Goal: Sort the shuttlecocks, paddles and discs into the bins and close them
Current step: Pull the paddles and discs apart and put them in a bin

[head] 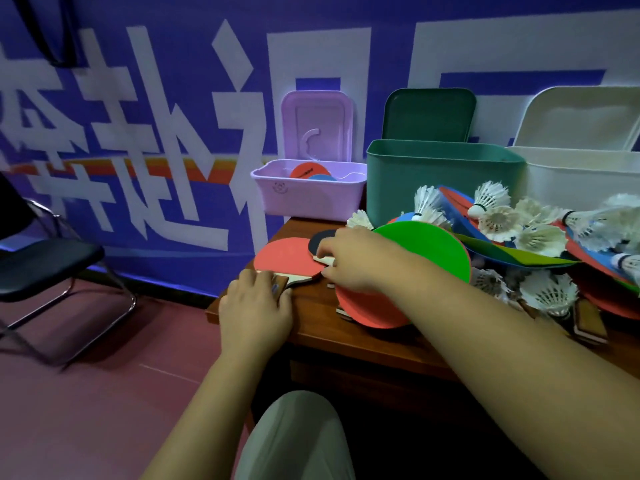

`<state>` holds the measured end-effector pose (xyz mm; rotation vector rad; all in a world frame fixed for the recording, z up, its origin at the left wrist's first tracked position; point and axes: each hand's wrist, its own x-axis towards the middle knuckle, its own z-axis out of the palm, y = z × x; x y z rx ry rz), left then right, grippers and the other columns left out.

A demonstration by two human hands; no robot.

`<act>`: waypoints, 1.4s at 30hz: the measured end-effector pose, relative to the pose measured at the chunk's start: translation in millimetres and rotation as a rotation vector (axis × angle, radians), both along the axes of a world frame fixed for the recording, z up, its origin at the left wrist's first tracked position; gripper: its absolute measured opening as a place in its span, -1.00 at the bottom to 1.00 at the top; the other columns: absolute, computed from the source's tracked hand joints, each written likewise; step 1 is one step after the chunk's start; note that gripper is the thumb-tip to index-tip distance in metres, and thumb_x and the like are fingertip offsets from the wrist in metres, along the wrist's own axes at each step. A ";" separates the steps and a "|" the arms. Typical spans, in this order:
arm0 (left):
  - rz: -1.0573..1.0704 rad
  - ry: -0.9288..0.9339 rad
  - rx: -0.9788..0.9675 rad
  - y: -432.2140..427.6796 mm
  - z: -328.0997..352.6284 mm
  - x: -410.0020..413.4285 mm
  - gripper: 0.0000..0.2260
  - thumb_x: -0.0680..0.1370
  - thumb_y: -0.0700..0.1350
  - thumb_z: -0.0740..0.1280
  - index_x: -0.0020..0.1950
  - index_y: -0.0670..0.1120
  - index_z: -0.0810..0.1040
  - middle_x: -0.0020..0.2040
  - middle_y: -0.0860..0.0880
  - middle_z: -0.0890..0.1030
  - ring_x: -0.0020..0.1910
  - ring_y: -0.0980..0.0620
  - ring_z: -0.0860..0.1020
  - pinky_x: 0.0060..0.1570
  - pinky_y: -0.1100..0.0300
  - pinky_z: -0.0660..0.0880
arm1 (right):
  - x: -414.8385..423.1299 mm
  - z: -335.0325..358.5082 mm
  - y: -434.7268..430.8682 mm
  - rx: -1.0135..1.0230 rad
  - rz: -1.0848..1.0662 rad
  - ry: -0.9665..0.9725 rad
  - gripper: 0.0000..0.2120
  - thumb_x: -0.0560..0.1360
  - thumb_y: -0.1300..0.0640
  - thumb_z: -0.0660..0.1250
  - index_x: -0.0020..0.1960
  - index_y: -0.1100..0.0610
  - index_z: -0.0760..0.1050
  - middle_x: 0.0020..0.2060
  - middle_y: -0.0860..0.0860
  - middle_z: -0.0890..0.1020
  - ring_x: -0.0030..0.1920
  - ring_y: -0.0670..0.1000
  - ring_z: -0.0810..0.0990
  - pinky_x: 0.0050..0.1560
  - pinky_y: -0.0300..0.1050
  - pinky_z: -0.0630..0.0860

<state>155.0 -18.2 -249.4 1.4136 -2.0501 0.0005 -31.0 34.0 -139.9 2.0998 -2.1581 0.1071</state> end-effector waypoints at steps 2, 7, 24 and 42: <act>-0.007 0.027 -0.028 0.2 -3.0 1.2 -0.70 0.56 0.11 0.36 0.17 -0.06 0.58 0.11 -0.10 0.56 0.03 -0.17 0.53 -0.03 -0.03 0.44 | 12.0 2.4 -11.7 0.082 -0.068 0.162 -0.58 0.57 -0.19 0.30 0.37 -0.05 0.52 0.28 0.09 0.59 0.29 0.20 0.52 0.10 0.02 0.45; -0.005 0.023 -0.043 -0.4 -2.7 0.8 -0.69 0.59 0.13 0.31 0.20 -0.04 0.54 0.10 -0.07 0.55 0.03 -0.11 0.51 -0.01 -0.01 0.43 | 31.1 11.7 -35.6 0.378 -0.280 0.341 -0.48 0.53 -0.28 0.27 0.42 -0.09 0.45 0.35 0.02 0.54 0.41 0.21 0.46 0.34 0.12 0.48; 0.010 0.134 0.056 -1.8 -1.7 -0.4 -0.63 0.66 0.02 0.29 0.40 -0.13 0.46 0.20 -0.09 0.62 0.13 -0.15 0.58 0.12 -0.06 0.51 | 27.9 33.2 -21.7 -0.131 -0.475 0.021 -0.84 0.49 0.05 0.34 0.07 -0.05 0.55 0.14 0.04 0.64 0.24 0.19 0.59 0.14 0.12 0.28; -0.142 0.613 -0.016 17.5 41.1 32.8 -0.66 0.65 -0.02 0.38 0.41 -0.04 0.60 0.14 0.04 0.71 0.15 0.09 0.64 0.12 0.18 0.54 | -6.5 65.8 -12.9 -0.539 -0.305 -0.772 -0.71 0.53 0.03 0.26 -0.22 0.21 0.57 -0.29 0.19 0.60 -0.19 0.31 0.58 -0.27 0.02 0.54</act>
